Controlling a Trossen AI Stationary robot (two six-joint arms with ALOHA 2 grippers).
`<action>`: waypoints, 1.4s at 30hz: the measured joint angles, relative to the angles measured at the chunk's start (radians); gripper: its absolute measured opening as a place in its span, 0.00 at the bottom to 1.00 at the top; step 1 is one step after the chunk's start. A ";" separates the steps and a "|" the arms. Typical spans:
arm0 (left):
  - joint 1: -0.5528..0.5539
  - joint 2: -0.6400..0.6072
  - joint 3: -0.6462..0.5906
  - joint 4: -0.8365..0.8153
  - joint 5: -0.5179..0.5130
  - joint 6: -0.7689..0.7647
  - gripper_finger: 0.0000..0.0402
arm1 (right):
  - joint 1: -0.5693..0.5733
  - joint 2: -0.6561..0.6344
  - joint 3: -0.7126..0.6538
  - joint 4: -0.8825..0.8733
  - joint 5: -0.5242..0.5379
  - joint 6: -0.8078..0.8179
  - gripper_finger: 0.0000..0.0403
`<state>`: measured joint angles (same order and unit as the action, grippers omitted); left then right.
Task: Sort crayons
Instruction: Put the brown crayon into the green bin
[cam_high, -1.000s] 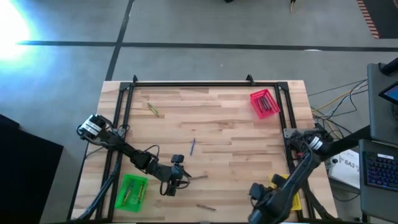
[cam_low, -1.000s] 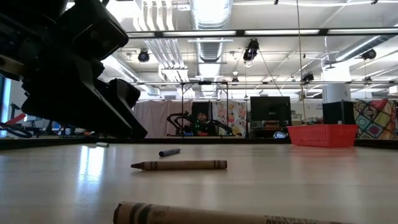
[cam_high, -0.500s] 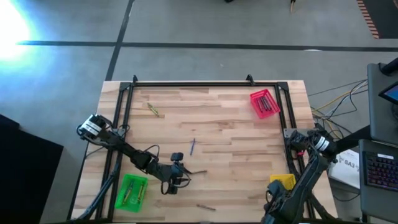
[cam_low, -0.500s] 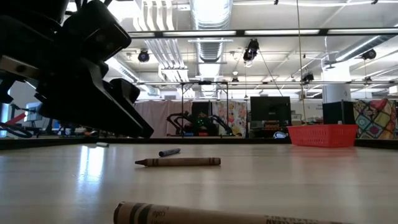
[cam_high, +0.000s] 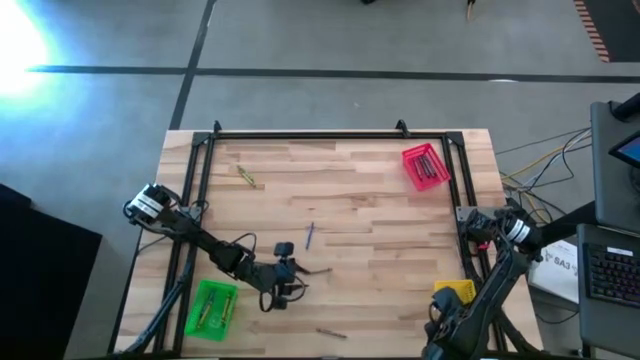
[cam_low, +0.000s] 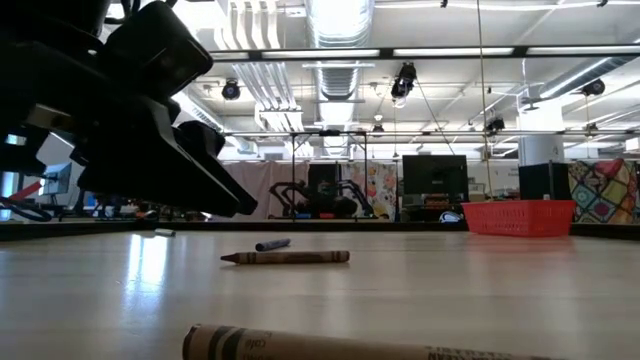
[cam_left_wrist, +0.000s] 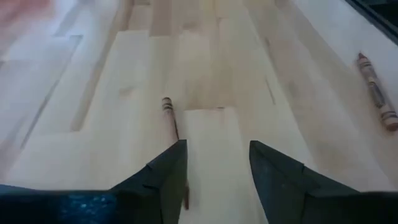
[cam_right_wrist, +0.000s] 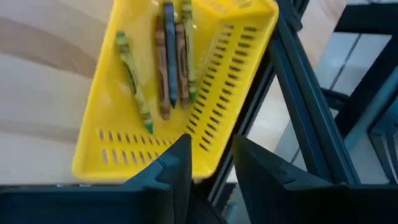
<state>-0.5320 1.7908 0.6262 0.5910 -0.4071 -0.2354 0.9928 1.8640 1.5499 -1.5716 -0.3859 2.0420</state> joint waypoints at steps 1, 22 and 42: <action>0.000 0.000 0.000 0.000 -0.013 0.010 0.40 | 0.000 -0.001 -0.001 0.000 0.017 -0.006 0.28; 0.082 0.166 0.005 0.148 0.003 -0.021 0.30 | -0.044 -0.002 0.012 0.073 0.490 -0.053 0.21; -0.083 -0.132 0.087 -0.570 -0.132 -0.447 0.01 | -0.124 0.003 -0.014 0.149 1.347 -0.337 0.16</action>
<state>-0.6146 1.6590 0.7128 0.0209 -0.5390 -0.6822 0.8685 1.8671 1.5356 -1.4227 0.9615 1.7048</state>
